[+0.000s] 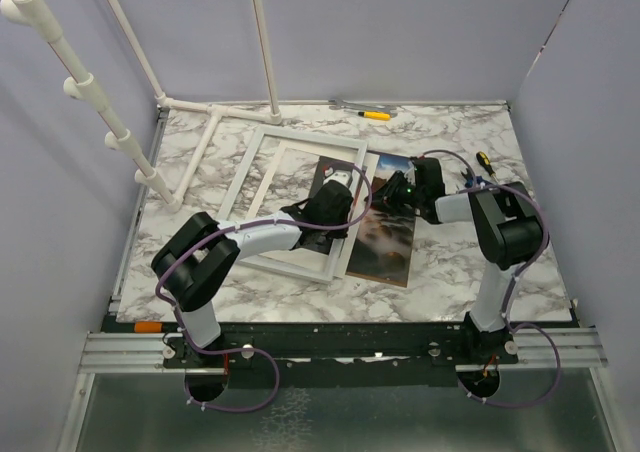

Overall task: Take the photo out of the frame
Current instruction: Move the photo frame item to the center of the board.

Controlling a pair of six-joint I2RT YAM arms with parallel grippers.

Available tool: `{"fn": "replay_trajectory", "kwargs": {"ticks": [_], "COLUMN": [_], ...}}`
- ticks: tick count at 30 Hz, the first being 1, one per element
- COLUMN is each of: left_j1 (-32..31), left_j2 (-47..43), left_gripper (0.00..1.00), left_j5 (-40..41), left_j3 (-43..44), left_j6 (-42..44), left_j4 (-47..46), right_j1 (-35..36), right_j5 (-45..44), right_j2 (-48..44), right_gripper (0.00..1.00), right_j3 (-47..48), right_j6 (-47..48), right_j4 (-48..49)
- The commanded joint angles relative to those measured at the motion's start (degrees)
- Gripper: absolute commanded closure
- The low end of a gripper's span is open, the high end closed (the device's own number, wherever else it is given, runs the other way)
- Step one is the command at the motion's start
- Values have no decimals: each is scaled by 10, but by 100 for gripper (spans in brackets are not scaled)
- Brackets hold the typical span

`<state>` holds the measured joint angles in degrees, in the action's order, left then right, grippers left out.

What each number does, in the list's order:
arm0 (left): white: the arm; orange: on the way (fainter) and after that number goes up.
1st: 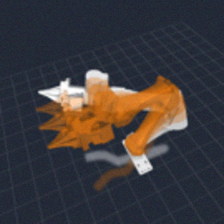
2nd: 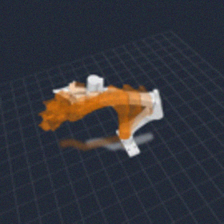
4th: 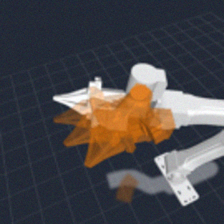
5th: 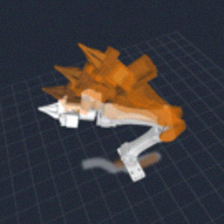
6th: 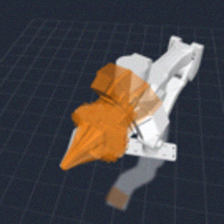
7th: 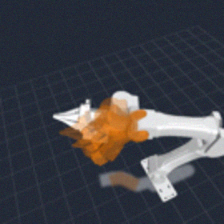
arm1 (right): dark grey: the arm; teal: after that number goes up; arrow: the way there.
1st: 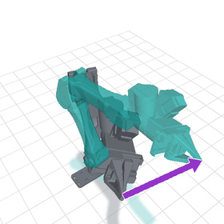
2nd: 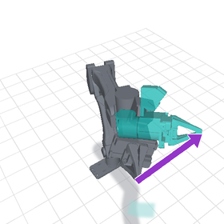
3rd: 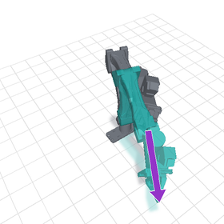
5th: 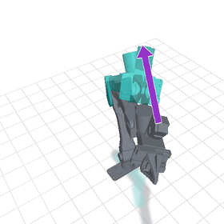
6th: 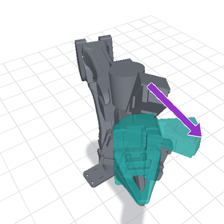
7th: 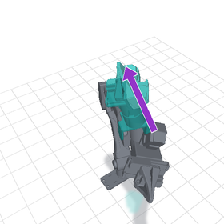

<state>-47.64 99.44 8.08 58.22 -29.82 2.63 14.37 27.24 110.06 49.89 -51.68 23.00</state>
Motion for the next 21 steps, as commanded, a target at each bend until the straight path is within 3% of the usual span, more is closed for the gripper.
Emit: {"fn": "replay_trajectory", "kwargs": {"ticks": [1,15,21], "left_j1": [0,0,1], "left_j2": [-27,-30,-22], "left_gripper": [100,100,100], "left_j5": [-40,-47,-47], "left_j3": [-6,-17,-10], "left_j6": [8,22,18], "left_j4": [-36,-42,-44], "right_j1": [0,29,26], "right_j5": [-30,-23,-55], "right_j2": [24,77,17], "right_gripper": [79,84,83], "right_j3": [15,69,35], "right_j6": [2,-25,-19], "right_j4": [-2,10,-1]}}
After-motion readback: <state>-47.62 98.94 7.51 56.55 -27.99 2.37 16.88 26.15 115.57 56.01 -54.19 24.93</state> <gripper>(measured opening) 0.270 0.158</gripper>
